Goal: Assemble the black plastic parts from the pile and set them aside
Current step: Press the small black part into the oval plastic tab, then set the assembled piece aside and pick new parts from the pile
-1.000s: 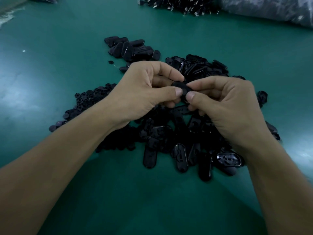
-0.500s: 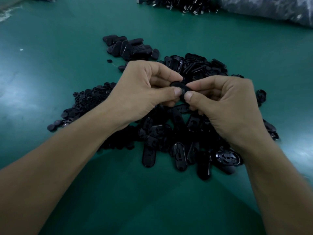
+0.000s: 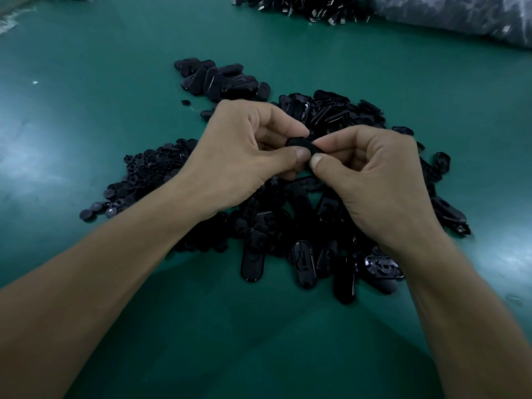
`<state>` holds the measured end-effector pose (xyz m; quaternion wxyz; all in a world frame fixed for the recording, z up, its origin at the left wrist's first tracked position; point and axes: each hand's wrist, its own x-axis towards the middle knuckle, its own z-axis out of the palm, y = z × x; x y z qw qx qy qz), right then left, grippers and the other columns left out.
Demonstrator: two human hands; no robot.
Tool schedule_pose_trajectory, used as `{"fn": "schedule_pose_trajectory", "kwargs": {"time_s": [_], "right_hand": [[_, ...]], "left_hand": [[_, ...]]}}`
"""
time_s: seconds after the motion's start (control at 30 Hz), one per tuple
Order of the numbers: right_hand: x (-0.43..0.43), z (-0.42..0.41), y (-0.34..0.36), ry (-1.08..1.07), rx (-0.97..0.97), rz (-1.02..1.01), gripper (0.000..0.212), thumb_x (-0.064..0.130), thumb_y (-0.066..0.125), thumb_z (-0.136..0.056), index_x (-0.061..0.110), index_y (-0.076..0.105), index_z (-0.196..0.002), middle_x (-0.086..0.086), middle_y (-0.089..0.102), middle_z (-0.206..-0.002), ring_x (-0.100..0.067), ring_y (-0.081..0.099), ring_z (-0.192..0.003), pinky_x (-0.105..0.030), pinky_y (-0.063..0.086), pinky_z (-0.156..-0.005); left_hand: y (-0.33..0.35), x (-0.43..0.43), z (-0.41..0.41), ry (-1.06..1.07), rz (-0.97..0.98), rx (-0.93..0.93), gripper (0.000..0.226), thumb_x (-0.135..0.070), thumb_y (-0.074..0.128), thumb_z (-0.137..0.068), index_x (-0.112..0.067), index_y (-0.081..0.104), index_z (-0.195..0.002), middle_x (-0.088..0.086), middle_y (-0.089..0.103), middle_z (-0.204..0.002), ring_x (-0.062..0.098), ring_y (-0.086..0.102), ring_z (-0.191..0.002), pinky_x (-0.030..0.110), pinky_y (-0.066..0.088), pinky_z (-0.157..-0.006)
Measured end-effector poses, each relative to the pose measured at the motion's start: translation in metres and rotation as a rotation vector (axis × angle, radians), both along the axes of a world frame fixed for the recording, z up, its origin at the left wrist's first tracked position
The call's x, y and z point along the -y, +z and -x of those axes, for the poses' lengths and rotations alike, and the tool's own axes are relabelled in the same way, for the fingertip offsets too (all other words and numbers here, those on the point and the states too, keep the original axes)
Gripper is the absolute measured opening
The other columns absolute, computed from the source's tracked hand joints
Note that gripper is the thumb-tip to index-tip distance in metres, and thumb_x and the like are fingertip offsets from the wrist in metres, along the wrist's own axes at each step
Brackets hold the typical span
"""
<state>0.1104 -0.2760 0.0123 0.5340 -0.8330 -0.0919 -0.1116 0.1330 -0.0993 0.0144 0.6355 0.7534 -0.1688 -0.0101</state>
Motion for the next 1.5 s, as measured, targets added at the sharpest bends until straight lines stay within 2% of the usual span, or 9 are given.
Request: {"fn": "schedule_pose_trajectory", "kwargs": {"time_s": [0.5,0.63,0.73,0.8,0.9,1.17,1.27,1.33,1.5], "right_hand": [[0.002,0.002,-0.001,-0.013,0.009,0.045,0.019,0.012,0.075,-0.089,0.027,0.074,-0.101,0.015,0.074,-0.084,0.002,0.071,-0.078,-0.015,0.055,-0.074],[0.004,0.003,-0.004,-0.127,0.062,0.187,0.02,0.017,0.071,-0.092,0.024,0.074,-0.111,0.02,0.07,-0.091,0.008,0.067,-0.086,-0.01,0.052,-0.08],[0.011,0.003,-0.006,-0.216,0.101,0.406,0.021,0.018,0.069,-0.094,0.021,0.073,-0.114,0.015,0.065,-0.092,0.008,0.058,-0.077,-0.004,0.045,-0.074],[0.014,0.003,-0.005,-0.235,0.11,0.529,0.022,0.021,0.069,-0.094,0.02,0.072,-0.115,0.01,0.063,-0.093,0.005,0.054,-0.077,-0.009,0.044,-0.078],[0.012,0.002,-0.006,-0.214,0.076,0.627,0.024,0.031,0.067,-0.094,0.022,0.071,-0.116,0.005,0.062,-0.098,-0.015,0.058,-0.097,-0.033,0.049,-0.093],[0.013,0.005,-0.006,-0.157,-0.024,0.725,0.032,0.046,0.065,-0.089,0.031,0.069,-0.118,0.011,0.043,-0.095,-0.009,0.034,-0.101,-0.019,0.023,-0.084],[0.013,0.005,-0.006,-0.117,-0.044,0.735,0.035,0.05,0.064,-0.089,0.034,0.07,-0.12,0.015,0.035,-0.092,-0.007,0.029,-0.099,-0.017,0.02,-0.085],[0.012,0.005,-0.006,-0.099,-0.057,0.752,0.037,0.052,0.062,-0.09,0.035,0.068,-0.123,0.017,0.031,-0.09,-0.007,0.028,-0.099,-0.018,0.021,-0.087],[0.012,0.004,-0.007,-0.047,-0.07,0.771,0.036,0.053,0.06,-0.091,0.043,0.065,-0.125,0.021,0.03,-0.09,-0.009,0.029,-0.1,-0.022,0.025,-0.091]], "left_hand": [[-0.002,-0.005,-0.006,0.079,-0.223,0.096,0.013,-0.022,0.082,-0.082,-0.027,0.071,-0.087,-0.008,0.075,-0.074,0.009,0.073,-0.065,0.023,0.059,-0.065],[-0.006,-0.01,-0.02,0.19,-0.235,0.089,0.012,-0.021,0.081,-0.084,-0.025,0.069,-0.083,-0.008,0.074,-0.07,0.01,0.072,-0.061,0.024,0.059,-0.065],[-0.006,-0.018,-0.04,0.364,-0.19,0.078,0.015,-0.018,0.078,-0.087,-0.028,0.068,-0.083,-0.01,0.074,-0.067,0.009,0.072,-0.061,0.024,0.056,-0.066],[-0.005,-0.027,-0.054,0.445,-0.134,0.062,0.016,-0.014,0.076,-0.087,-0.027,0.068,-0.085,-0.008,0.074,-0.066,0.01,0.072,-0.063,0.027,0.059,-0.07],[-0.005,-0.037,-0.074,0.517,-0.138,0.041,0.021,-0.008,0.073,-0.087,-0.027,0.066,-0.085,-0.005,0.072,-0.064,0.01,0.072,-0.064,0.026,0.061,-0.07],[-0.013,-0.052,-0.114,0.633,-0.308,0.021,0.02,-0.015,0.078,-0.085,-0.024,0.064,-0.074,0.001,0.071,-0.065,0.006,0.066,-0.053,0.021,0.058,-0.061],[-0.014,-0.053,-0.117,0.637,-0.393,0.06,0.022,-0.024,0.082,-0.082,-0.027,0.064,-0.069,-0.006,0.066,-0.065,0.007,0.065,-0.072,0.016,0.051,-0.066],[-0.014,-0.052,-0.117,0.645,-0.428,0.062,0.021,-0.027,0.083,-0.081,-0.029,0.065,-0.07,-0.009,0.062,-0.066,0.006,0.061,-0.075,0.008,0.04,-0.06],[-0.018,-0.046,-0.115,0.664,-0.435,0.035,0.017,-0.028,0.082,-0.082,-0.024,0.066,-0.084,-0.006,0.063,-0.079,0.013,0.062,-0.085,0.014,0.041,-0.065]]}}
